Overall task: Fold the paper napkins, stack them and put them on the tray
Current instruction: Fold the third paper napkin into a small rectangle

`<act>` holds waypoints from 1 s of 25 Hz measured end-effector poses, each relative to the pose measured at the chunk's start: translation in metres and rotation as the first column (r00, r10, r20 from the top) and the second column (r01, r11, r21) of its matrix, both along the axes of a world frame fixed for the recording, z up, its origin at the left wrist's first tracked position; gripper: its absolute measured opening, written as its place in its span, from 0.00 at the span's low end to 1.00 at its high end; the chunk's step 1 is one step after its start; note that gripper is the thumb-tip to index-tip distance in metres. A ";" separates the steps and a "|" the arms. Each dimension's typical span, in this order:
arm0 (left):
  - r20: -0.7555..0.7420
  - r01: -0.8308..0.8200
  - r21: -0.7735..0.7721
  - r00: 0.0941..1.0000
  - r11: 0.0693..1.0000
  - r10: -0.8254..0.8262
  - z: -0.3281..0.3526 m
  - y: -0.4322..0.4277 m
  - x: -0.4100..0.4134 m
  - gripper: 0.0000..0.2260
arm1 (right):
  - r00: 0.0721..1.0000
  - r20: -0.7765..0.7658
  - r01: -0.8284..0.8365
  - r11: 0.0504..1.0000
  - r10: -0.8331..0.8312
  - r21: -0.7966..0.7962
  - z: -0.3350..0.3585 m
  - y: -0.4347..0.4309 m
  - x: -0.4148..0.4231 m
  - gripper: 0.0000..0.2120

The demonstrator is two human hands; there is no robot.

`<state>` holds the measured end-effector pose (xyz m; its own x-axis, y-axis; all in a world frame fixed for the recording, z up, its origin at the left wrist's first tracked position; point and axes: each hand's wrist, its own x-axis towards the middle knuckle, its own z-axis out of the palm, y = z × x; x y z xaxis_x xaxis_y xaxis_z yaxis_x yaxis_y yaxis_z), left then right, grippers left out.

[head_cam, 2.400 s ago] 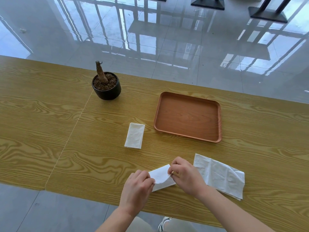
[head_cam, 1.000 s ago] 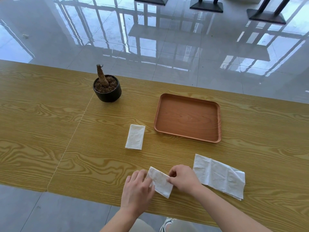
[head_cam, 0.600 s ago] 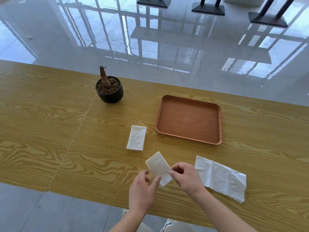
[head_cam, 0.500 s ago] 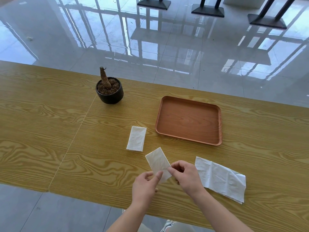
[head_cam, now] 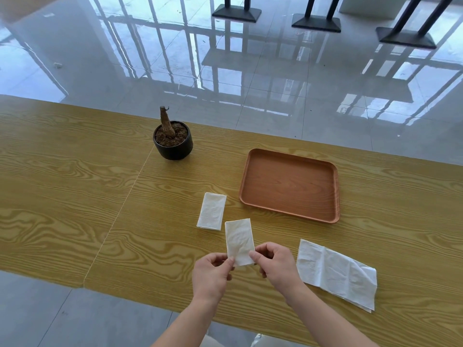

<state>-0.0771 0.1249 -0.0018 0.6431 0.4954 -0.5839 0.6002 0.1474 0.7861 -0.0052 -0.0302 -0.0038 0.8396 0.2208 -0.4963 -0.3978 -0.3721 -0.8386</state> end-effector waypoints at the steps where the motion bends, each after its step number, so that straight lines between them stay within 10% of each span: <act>1: 0.002 0.011 0.029 1.000 1.000 -0.011 0.001 0.005 0.000 0.02 | 1.000 0.002 -0.012 1.000 0.012 -0.007 0.000 0.004 0.001 0.05; 25: -0.171 0.182 0.385 0.977 0.905 -0.124 -0.028 0.117 0.089 0.05 | 0.999 -0.011 0.040 0.973 -0.044 -0.228 -0.030 0.126 0.067 0.06</act>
<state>0.0122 0.2420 -0.0299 0.6563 0.6067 -0.4485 0.6976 -0.2617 0.6670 0.0621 0.0954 -0.0336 0.8373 0.0651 -0.5428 -0.4298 -0.5352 -0.7272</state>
